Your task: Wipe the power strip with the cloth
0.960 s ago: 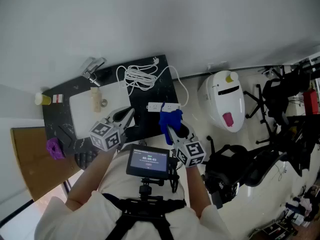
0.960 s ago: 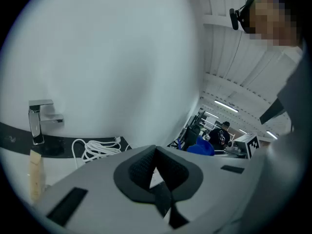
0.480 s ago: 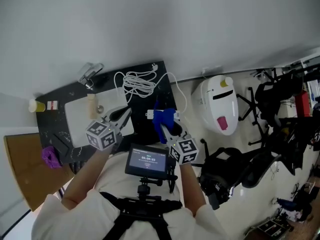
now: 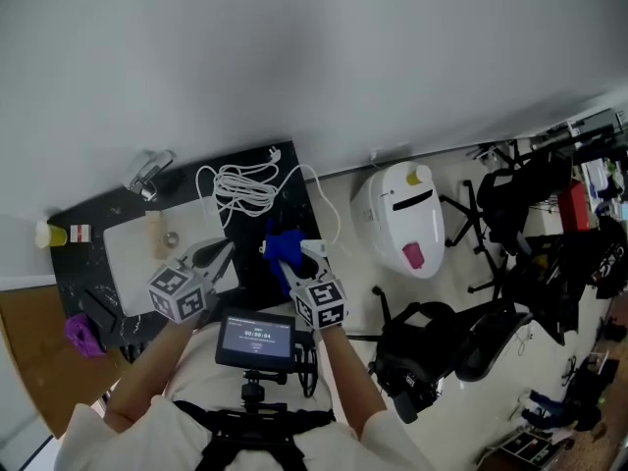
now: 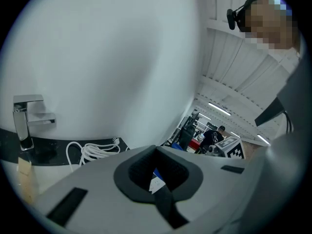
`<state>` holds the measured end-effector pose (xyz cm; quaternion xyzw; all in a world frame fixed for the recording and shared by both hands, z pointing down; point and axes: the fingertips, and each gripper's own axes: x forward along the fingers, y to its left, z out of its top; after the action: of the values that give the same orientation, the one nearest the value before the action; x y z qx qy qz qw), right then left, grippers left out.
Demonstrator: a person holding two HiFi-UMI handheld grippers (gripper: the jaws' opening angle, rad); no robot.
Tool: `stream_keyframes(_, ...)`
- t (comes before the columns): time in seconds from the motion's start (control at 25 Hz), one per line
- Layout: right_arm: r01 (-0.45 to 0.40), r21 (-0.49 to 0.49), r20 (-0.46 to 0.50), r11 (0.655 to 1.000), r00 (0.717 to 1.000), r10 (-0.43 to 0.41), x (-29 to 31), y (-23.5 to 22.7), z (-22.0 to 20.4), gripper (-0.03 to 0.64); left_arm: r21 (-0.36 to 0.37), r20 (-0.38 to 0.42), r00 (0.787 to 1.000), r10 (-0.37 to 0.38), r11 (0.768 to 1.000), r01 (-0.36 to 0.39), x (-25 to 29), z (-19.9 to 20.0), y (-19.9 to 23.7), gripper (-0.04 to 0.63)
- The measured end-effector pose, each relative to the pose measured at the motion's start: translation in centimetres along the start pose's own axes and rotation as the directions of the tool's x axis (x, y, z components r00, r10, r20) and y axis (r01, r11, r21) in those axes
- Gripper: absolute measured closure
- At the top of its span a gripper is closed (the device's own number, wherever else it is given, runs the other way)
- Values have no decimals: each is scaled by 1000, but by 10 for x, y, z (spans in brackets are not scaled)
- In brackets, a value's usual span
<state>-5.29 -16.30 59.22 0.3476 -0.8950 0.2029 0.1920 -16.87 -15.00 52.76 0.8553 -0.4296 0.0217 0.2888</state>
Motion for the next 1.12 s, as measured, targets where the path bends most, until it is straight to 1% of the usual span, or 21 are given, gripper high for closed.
stream_keyframes(0.2,-1,28,-60,1000,998,3,21,-11,-23,511,-1,15,999,43,999,-43,4,1,2,595)
stream_keyframes(0.4,-11,-5,-114,1000,993,11,49,-18,-41,511,31,30,994,101,994,-101,3,10,16,595)
stream_keyframes(0.56,-13,-18,-146,1000,989,10,70,-22,-57,511,27,37,990,137,990,-138,4,10,32,595)
stream_keyframes(0.72,1,-16,-195,1000,981,-4,91,-29,-79,511,17,50,985,167,986,-168,6,14,38,595)
stream_keyframes(0.96,22,-39,-292,999,956,-33,110,-42,-109,511,22,38,986,162,986,-163,11,13,31,595)
stream_keyframes(1.12,31,-22,-320,999,947,-37,116,-48,-122,511,35,29,988,150,988,-151,16,11,27,595)
